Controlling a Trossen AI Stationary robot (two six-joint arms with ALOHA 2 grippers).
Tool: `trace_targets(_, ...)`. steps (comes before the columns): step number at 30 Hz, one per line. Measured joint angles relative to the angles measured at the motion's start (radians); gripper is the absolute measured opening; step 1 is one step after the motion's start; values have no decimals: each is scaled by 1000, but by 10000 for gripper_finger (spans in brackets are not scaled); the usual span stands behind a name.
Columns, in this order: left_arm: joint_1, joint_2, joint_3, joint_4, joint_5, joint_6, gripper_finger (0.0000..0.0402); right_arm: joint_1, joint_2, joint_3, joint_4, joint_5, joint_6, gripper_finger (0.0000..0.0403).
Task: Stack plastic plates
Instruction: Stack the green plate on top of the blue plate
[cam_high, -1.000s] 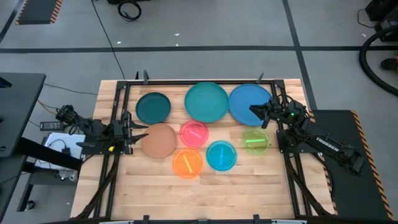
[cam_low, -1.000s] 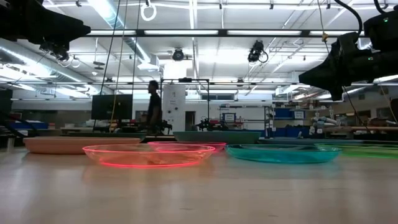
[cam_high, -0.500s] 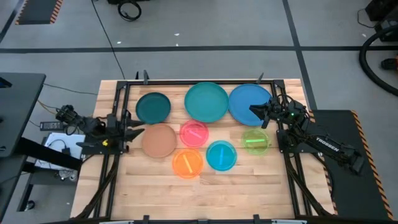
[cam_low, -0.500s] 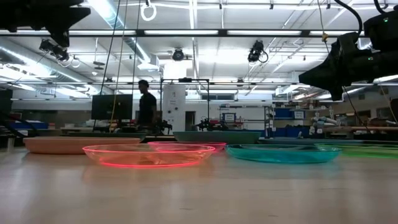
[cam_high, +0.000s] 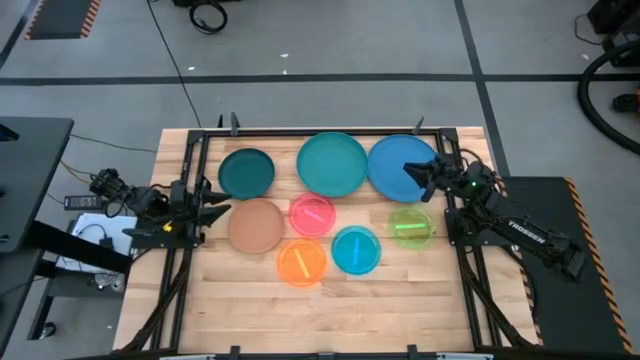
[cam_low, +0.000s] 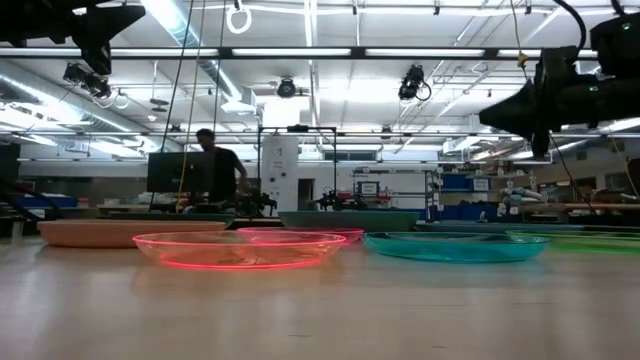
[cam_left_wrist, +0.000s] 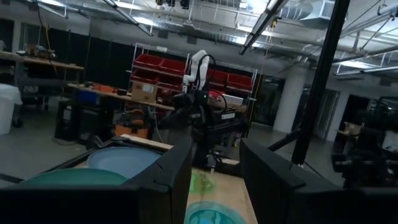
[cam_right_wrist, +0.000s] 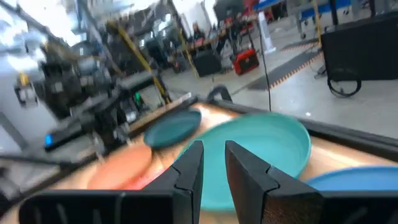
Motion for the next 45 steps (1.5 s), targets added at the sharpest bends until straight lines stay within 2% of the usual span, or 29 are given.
trace_targets(3, 2, 0, 0, 8, 0, -2, 142, 0, 0, 0, 59, 58, 103, 77)
trace_targets(6, 2, 20, -6, 13, 0, -28, 142, 0, 2, 0, 115, 66, 180, 77)
trace_targets(12, 19, 191, -8, 90, -5, -56, 142, 9, 81, 0, 342, -117, 175, 77)
trace_targets(15, 24, 299, 12, 143, -5, -77, 142, 34, 140, 17, 370, -121, 172, 77)
trace_targets(22, 23, 514, 90, 127, -5, -137, 142, 164, 332, 122, 340, -118, 49, 77)
trace_targets(24, 22, 550, 114, 87, -5, -160, 142, 210, 390, 159, 302, -82, -10, 77)
trace_targets(28, 23, 595, 183, -102, -5, -262, 142, 302, 514, 229, 193, 50, -123, 77)
trace_targets(34, 22, 632, 266, -312, -4, -367, 142, 411, 692, 310, 182, 154, -203, 77)
trace_targets(39, 6, 635, 288, -366, -4, -392, 142, 482, 818, 371, 178, 229, -242, 77)
trace_targets(45, -2, 635, 288, -379, -4, -392, 142, 539, 957, 473, 94, 316, -300, 77)
